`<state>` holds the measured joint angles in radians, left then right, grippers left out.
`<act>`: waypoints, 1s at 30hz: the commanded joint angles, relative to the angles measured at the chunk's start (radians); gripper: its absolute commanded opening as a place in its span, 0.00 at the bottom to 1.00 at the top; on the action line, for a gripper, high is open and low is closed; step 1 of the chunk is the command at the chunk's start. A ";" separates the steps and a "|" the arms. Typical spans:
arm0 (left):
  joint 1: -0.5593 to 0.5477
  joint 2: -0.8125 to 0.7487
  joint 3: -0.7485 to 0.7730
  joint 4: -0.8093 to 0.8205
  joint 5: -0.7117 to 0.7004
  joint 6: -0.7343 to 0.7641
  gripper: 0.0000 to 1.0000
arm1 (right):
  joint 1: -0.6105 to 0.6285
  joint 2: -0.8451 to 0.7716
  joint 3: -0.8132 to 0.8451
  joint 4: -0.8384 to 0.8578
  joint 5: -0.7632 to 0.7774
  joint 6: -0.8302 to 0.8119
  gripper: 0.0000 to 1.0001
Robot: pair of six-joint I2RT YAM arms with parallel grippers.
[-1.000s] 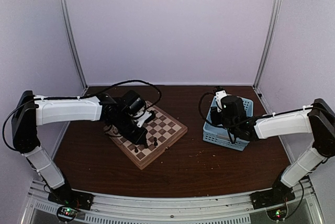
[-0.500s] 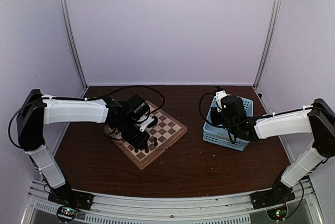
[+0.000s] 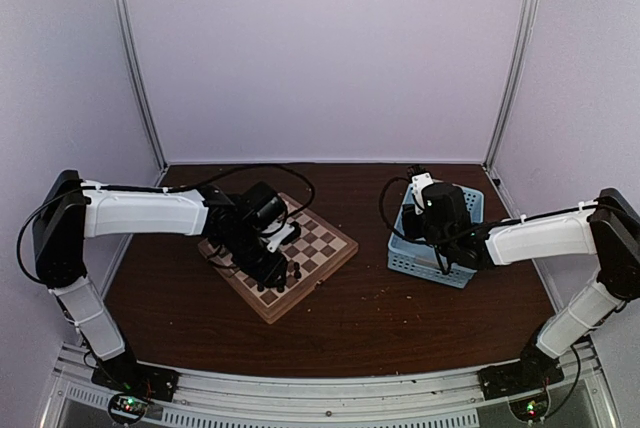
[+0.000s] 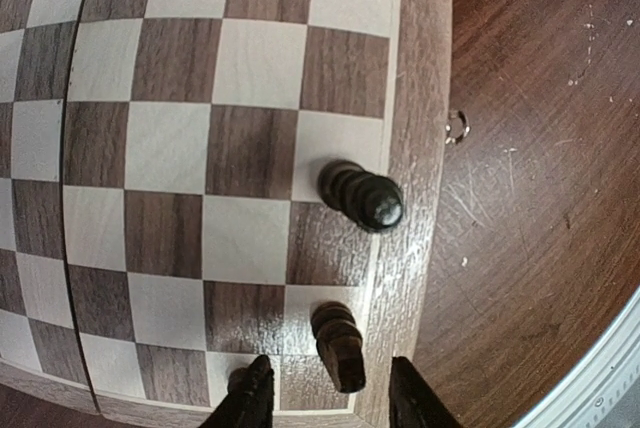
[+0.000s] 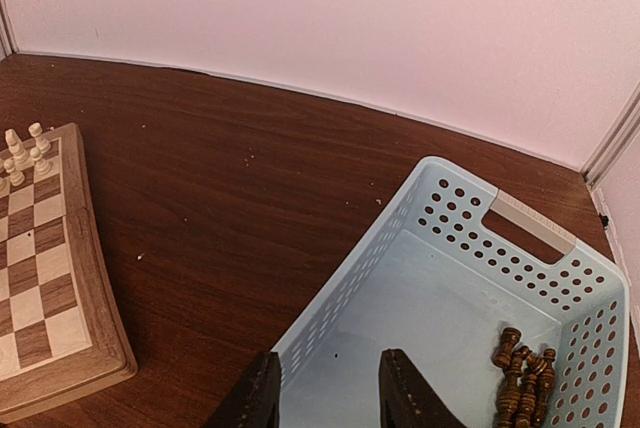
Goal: Set up the chess pieces on the board
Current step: Place the chess piece on the chessboard, then pick up the chess piece from the storage box.
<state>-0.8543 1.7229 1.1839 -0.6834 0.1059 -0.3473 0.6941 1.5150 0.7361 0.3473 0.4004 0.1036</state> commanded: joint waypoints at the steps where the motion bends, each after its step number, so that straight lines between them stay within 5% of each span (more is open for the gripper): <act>1: -0.012 0.001 0.029 -0.001 -0.011 -0.001 0.43 | 0.003 -0.014 0.018 -0.007 -0.005 -0.006 0.36; 13: -0.020 -0.264 0.020 0.042 -0.165 -0.009 0.62 | 0.003 -0.024 0.017 -0.016 0.010 -0.015 0.36; 18: -0.018 -0.448 -0.094 0.224 -0.267 -0.010 0.96 | 0.004 -0.063 -0.005 -0.009 0.033 -0.015 0.36; 26: 0.048 -0.483 -0.167 0.333 -0.255 -0.054 0.98 | -0.044 -0.149 -0.015 -0.067 0.153 0.021 0.31; 30: 0.050 -0.488 -0.176 0.365 -0.246 0.008 0.98 | -0.184 -0.170 0.027 -0.235 0.054 0.183 0.29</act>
<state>-0.8074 1.2392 1.0222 -0.4114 -0.1383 -0.3817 0.6250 1.3697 0.7341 0.2794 0.4831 0.1417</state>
